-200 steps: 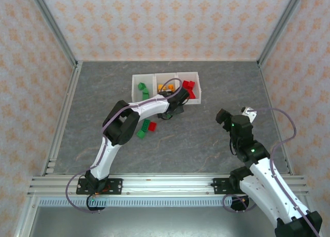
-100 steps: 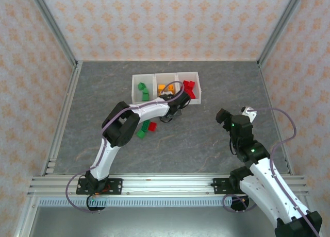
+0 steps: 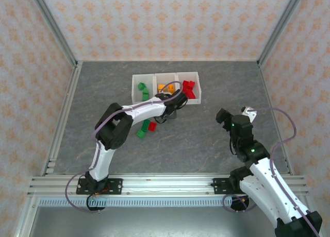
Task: Sort the legos into containers by color
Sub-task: Place the lego in the container.
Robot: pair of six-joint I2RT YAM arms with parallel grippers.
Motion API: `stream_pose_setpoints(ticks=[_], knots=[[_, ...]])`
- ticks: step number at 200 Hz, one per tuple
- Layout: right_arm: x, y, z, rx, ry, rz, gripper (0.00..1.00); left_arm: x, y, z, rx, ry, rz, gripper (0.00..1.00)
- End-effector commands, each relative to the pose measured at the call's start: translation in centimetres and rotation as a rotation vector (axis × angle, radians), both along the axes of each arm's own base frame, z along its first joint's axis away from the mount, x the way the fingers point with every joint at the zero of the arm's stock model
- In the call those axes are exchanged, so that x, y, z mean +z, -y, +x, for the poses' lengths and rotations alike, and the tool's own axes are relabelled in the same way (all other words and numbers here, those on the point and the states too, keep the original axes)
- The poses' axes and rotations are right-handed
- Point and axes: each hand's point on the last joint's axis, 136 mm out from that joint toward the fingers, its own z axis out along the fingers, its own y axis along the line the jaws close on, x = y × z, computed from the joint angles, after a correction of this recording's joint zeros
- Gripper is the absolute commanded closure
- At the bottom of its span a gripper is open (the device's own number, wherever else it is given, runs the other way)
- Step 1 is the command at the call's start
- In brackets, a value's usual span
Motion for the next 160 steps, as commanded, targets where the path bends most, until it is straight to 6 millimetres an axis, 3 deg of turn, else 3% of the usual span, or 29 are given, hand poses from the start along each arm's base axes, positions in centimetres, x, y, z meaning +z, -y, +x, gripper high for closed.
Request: stream_pose_setpoints(ticks=[1,39,78,119,160], knots=[[0.0,0.1,0.0,-0.002,0.005,-0.013,0.00,5.5,-2.6,0.8,-0.050,0.065,0.102,0.53],[-0.1,0.1,0.0,0.001,0.003,-0.015,0.00,9.1,-6.5,2.4,-0.039,0.092,0.110,0.53],[-0.1,-0.1,0.1,0.012,0.000,-0.016,0.00,9.9,-10.9,5.7,0.026,0.121,0.078,0.50],[0.1,-0.2,0.1,0.021,-0.009,-0.029,0.00,7.7,-13.8,10.0,0.085,0.100,0.011,0.50],[-0.1,-0.1,0.1,0.017,-0.010,-0.024,0.00,6.4,-12.9,12.4,0.062,0.075,-0.060,0.50]])
